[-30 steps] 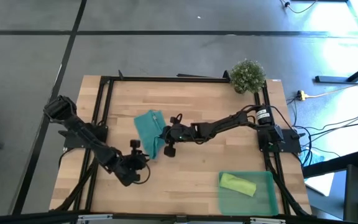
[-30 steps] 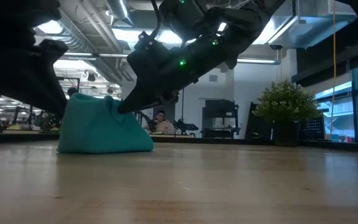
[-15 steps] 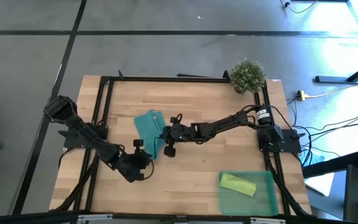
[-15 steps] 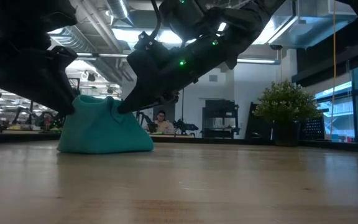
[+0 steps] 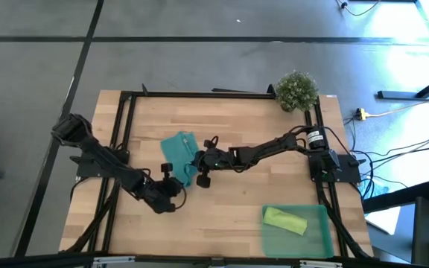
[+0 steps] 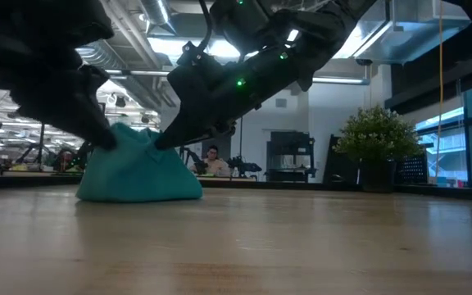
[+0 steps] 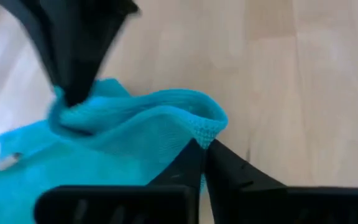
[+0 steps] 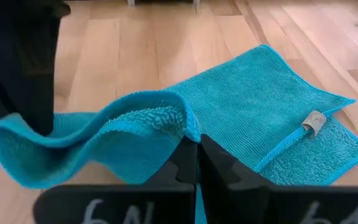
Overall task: Roll microfiber towels into tight, uniform cylinder then place into a basket
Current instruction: Fold the blue microfiber cloth
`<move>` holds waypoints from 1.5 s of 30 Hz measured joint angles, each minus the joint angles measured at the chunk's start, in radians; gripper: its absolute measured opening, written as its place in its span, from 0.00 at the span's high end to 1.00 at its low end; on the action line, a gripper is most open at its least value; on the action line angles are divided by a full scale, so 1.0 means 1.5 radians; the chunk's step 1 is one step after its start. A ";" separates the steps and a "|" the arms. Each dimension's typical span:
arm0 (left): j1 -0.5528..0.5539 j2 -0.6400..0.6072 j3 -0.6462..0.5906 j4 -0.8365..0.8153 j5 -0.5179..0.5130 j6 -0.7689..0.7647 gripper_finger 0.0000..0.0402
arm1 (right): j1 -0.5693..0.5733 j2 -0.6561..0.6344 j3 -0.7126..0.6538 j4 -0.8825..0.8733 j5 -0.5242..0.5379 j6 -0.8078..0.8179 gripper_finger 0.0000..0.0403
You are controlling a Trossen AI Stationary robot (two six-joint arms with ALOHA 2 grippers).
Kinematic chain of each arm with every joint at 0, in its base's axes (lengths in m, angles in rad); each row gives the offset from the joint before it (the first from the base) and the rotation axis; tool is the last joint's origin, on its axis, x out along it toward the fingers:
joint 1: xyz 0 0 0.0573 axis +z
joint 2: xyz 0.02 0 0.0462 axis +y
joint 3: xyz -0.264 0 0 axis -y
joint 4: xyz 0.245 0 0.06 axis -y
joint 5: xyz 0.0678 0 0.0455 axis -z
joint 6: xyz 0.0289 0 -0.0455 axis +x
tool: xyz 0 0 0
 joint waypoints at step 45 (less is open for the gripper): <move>0.115 -0.062 -0.034 -0.277 0.140 -0.369 1.00 | 0.028 0.000 0.001 -0.110 -0.053 0.093 0.99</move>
